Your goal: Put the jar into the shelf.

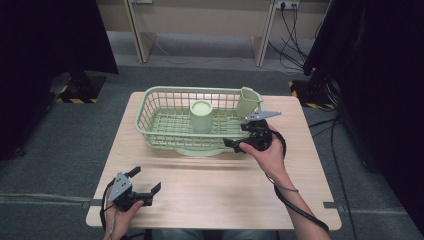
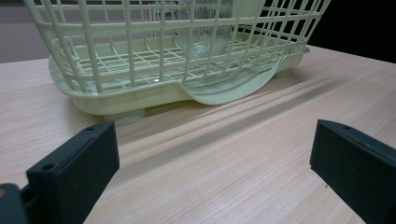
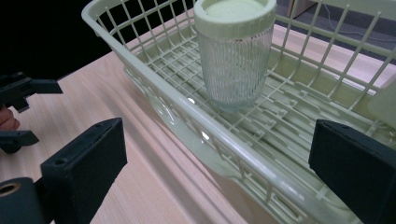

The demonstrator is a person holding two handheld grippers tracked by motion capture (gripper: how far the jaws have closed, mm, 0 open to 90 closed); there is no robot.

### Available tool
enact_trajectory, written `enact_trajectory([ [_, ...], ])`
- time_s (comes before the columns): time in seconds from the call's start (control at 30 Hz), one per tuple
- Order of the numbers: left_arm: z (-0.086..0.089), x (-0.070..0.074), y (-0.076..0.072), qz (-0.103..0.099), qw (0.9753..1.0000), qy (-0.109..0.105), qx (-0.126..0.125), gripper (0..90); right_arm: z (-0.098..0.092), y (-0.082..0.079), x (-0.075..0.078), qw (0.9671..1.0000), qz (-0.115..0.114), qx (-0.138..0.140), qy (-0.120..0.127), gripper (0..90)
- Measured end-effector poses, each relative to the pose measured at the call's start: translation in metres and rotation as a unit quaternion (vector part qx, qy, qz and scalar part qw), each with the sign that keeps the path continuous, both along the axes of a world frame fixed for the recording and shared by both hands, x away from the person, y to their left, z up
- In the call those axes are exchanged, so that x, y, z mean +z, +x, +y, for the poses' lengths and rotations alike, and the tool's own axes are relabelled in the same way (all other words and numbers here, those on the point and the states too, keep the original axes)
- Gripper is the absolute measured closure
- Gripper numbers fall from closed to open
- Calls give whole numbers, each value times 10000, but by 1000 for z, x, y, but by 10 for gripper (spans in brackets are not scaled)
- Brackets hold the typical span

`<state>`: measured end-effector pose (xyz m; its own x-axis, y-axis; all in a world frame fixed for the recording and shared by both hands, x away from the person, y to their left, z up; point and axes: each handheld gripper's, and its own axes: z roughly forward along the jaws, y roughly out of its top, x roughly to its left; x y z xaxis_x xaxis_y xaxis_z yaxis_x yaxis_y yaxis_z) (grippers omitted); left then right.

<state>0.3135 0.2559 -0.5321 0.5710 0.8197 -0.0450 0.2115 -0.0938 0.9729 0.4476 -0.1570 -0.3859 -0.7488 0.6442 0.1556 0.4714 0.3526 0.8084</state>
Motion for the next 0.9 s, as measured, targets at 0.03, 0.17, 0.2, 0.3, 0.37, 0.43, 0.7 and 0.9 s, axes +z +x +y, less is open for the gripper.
enact_trajectory([
  [0.03,0,0,0,-1,10000,0,0,8,-1,-1,-2,10000,-1,-8,16,46],
  [0.17,0,0,0,0,10000,23,6,8,-8,-7,-10,9999,-44,-55,106,45],
  [0.2,0,0,0,0,10000,23,6,8,-8,-7,-10,9999,-44,-55,106,45],
  [0.3,0,0,0,4,10000,8,16,8,-13,-12,-12,9996,-191,-140,176,47],
  [0.37,0,0,0,14,10000,3,24,8,-19,-19,-7,9981,-383,-164,450,49],
  [0.43,0,0,0,11,10000,10,28,8,-22,-24,-3,9982,-402,-160,420,46],
  [0.7,0,0,0,21,10000,-7,46,8,-29,-35,-1,9982,-423,-190,369,46],
  [0.9,0,0,0,24,10000,-8,52,8,-37,-42,-6,9985,-366,-231,331,45],
])
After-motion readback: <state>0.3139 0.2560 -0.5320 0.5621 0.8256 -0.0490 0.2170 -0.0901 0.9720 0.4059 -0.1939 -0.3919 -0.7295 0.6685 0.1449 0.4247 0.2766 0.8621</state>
